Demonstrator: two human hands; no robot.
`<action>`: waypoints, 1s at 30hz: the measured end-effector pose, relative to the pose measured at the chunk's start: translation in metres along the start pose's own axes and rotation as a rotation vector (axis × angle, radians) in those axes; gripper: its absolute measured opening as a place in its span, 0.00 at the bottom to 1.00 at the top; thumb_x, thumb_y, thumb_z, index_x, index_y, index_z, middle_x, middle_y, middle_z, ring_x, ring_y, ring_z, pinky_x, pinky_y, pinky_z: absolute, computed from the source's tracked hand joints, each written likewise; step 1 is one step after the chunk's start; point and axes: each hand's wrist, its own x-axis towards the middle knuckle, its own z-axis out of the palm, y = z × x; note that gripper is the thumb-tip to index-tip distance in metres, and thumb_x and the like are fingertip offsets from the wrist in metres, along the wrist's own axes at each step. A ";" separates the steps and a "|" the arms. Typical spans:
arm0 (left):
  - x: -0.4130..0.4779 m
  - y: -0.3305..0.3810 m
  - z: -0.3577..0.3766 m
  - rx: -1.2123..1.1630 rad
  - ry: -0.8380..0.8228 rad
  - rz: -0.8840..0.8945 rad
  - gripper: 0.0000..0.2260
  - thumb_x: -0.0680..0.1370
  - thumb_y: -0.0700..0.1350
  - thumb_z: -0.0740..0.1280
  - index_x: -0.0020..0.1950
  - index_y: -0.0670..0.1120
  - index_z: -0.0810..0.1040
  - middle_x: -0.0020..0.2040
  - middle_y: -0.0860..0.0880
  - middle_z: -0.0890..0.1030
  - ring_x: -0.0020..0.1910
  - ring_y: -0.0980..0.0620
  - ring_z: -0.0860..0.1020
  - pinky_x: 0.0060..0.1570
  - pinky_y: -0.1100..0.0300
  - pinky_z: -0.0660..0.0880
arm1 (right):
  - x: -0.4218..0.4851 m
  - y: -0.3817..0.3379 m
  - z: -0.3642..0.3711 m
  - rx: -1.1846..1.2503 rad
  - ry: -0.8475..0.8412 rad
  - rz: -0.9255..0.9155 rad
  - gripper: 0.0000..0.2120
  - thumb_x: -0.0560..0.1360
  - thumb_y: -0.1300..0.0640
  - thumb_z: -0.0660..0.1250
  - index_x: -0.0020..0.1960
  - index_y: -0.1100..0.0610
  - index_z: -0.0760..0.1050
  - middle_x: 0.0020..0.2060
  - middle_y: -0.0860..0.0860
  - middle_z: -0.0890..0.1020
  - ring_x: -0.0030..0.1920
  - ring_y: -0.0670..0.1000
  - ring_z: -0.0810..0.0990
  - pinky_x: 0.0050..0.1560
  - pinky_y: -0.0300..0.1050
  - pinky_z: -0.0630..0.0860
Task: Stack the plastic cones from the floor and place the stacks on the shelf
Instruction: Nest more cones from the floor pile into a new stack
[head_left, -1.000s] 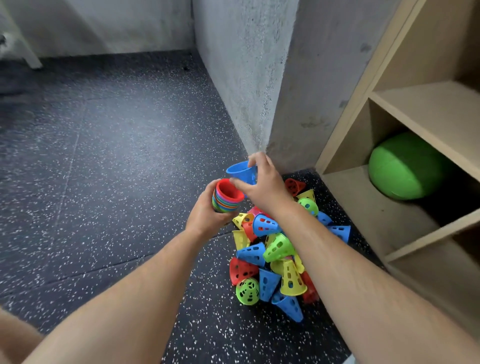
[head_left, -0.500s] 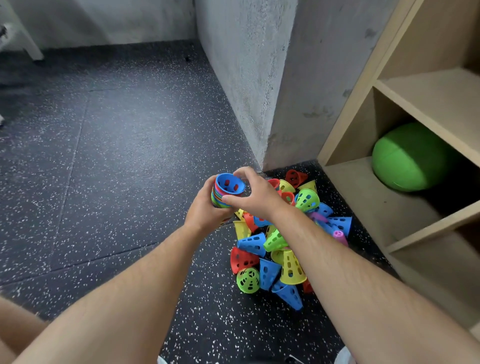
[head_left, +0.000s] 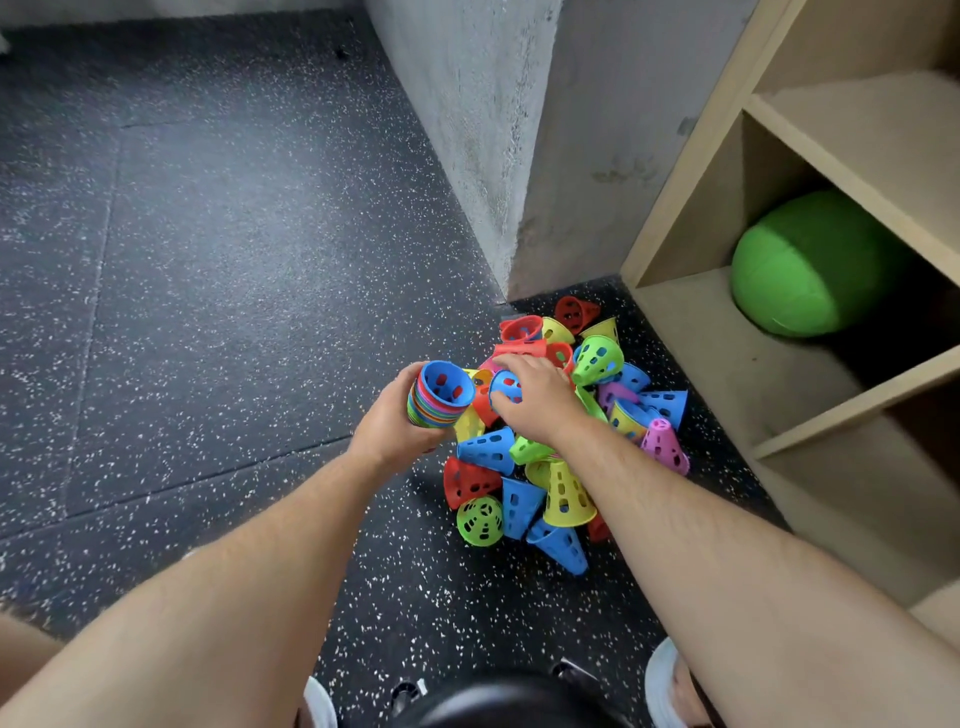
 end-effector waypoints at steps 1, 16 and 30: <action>-0.001 -0.001 0.001 -0.010 -0.002 -0.013 0.32 0.69 0.38 0.80 0.65 0.60 0.72 0.53 0.56 0.83 0.47 0.54 0.85 0.44 0.50 0.85 | 0.001 0.001 0.000 -0.054 -0.006 -0.008 0.26 0.77 0.50 0.63 0.75 0.47 0.66 0.71 0.48 0.72 0.72 0.53 0.66 0.75 0.56 0.59; -0.007 -0.001 0.006 0.005 0.001 -0.036 0.33 0.68 0.40 0.81 0.64 0.64 0.71 0.51 0.62 0.83 0.47 0.64 0.83 0.43 0.70 0.78 | 0.028 0.013 0.022 -0.539 -0.179 0.004 0.36 0.78 0.55 0.68 0.79 0.39 0.55 0.67 0.55 0.70 0.67 0.58 0.68 0.71 0.57 0.61; -0.007 0.007 0.003 -0.038 0.012 -0.079 0.30 0.71 0.36 0.79 0.67 0.55 0.72 0.51 0.55 0.83 0.38 0.71 0.79 0.34 0.76 0.73 | 0.010 -0.002 -0.011 0.405 0.138 0.003 0.26 0.76 0.49 0.71 0.69 0.47 0.63 0.61 0.54 0.73 0.55 0.52 0.78 0.59 0.50 0.76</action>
